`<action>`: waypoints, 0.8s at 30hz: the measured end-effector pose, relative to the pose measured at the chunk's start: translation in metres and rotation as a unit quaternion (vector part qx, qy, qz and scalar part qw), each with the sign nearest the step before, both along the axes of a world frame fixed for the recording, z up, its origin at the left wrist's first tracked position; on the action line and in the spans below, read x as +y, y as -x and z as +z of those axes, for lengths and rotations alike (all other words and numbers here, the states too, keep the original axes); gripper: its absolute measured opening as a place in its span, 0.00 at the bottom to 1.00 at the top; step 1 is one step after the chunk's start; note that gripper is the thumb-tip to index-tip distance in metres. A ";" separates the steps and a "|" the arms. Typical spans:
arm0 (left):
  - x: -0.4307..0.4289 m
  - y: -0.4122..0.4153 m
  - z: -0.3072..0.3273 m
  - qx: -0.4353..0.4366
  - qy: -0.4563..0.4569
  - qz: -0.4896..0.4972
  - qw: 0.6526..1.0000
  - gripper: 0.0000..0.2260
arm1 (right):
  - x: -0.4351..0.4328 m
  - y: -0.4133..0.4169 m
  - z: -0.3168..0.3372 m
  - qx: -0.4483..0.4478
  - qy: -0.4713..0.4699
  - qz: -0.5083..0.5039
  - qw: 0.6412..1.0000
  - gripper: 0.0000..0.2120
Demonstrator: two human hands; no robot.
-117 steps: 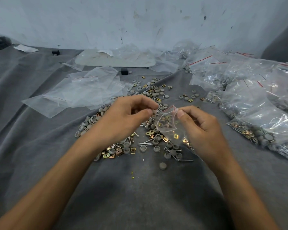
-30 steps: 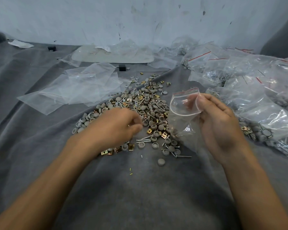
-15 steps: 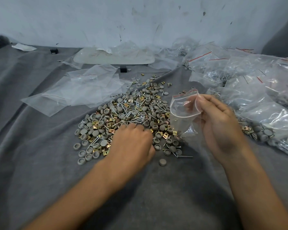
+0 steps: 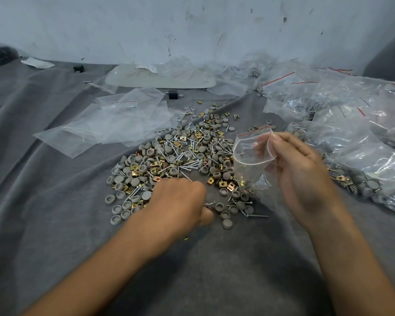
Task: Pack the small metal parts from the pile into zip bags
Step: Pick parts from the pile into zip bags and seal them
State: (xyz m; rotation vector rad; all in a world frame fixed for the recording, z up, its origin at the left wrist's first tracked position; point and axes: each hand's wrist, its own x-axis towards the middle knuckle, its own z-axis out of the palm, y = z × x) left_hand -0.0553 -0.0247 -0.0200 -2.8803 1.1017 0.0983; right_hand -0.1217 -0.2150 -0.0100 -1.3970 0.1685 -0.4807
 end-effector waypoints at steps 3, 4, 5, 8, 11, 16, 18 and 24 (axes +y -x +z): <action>-0.001 0.002 -0.003 -0.050 0.006 -0.021 0.999 0.12 | 0.000 0.000 0.000 0.002 -0.003 0.000 1.000 0.11; 0.000 0.002 -0.006 -0.059 0.024 -0.024 0.998 0.11 | 0.000 0.000 0.000 0.002 -0.004 -0.001 1.000 0.11; 0.001 0.002 -0.009 -0.055 0.049 -0.022 0.997 0.09 | 0.001 0.000 0.000 0.002 -0.004 -0.001 1.000 0.12; 0.004 -0.003 -0.012 0.011 0.148 0.011 0.989 0.07 | 0.003 -0.001 -0.001 -0.003 0.009 -0.003 1.000 0.11; 0.006 -0.009 -0.004 0.036 0.242 0.038 0.969 0.06 | 0.006 -0.003 -0.004 -0.012 0.049 -0.007 0.999 0.11; 0.013 -0.021 0.009 0.075 0.376 0.056 0.922 0.06 | 0.009 -0.003 -0.008 -0.020 0.086 0.009 0.996 0.11; 0.016 -0.022 0.014 0.136 0.440 0.037 0.887 0.05 | 0.010 -0.003 -0.009 -0.018 0.111 0.002 0.994 0.10; 0.013 -0.015 0.023 0.205 0.472 -0.032 0.857 0.05 | 0.018 -0.002 -0.011 0.000 0.156 0.022 0.987 0.09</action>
